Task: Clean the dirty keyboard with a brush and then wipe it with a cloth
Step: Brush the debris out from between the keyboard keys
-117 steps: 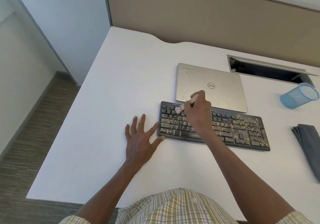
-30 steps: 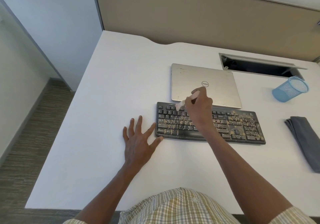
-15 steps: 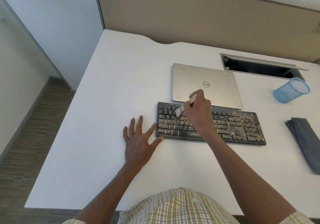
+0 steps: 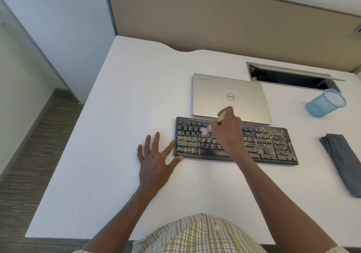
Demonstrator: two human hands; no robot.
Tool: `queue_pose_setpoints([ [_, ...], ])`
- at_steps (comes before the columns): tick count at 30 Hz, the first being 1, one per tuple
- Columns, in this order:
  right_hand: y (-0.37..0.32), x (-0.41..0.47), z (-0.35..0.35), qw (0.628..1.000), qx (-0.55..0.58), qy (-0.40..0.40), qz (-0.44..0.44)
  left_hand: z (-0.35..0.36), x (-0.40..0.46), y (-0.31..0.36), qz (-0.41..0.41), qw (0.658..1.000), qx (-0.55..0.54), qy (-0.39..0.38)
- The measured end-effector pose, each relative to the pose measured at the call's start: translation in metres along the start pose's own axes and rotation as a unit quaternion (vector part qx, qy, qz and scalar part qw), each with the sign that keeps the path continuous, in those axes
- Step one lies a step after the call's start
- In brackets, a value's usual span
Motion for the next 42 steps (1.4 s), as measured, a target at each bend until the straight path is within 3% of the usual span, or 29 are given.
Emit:
queue_pose_setpoints([
  [4, -0.001, 0.001, -0.003, 0.999, 0.021, 0.027, -0.009, 0.0, 0.0, -0.001, 0.002, 1.0, 0.003, 0.001],
  [8, 0.003, 0.005, -0.002, 1.0, 0.002, -0.013, 0.003, 0.0, 0.0, 0.0, 0.002, 1.0, 0.001, 0.0],
  [12, 0.001, 0.006, -0.004, 1.0, 0.009, 0.017, -0.01, 0.001, 0.0, -0.001, 0.004, 1.0, 0.003, 0.0],
  [23, 0.006, 0.006, -0.003, 1.0, -0.008, -0.023, 0.004, 0.002, 0.0, -0.002, 0.003, 1.0, 0.006, 0.002],
  [28, 0.01, 0.006, -0.025, 0.997, 0.035, 0.071, -0.005, 0.003, 0.001, -0.002, 0.006, 1.0, 0.013, 0.01],
  [34, 0.017, 0.007, -0.016, 1.0, -0.003, -0.006, 0.015, 0.003, 0.001, -0.001, 0.003, 1.0, 0.009, 0.008],
  [38, 0.011, 0.007, -0.019, 0.999, 0.012, 0.035, -0.01, 0.002, 0.001, -0.002, 0.002, 1.0, 0.013, 0.003],
  [42, 0.015, 0.009, -0.015, 1.0, -0.011, -0.016, 0.013, 0.002, 0.001, -0.001, 0.002, 1.0, 0.005, 0.005],
])
Point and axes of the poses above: each hand's wrist, its own x-axis towards the middle knuckle, its own z-axis out of the palm, y = z × x, the point moved 4 cm from there along x, towards the middle knuckle, and after that the axes turned 9 degrees about -y, right-handed, at the moved point
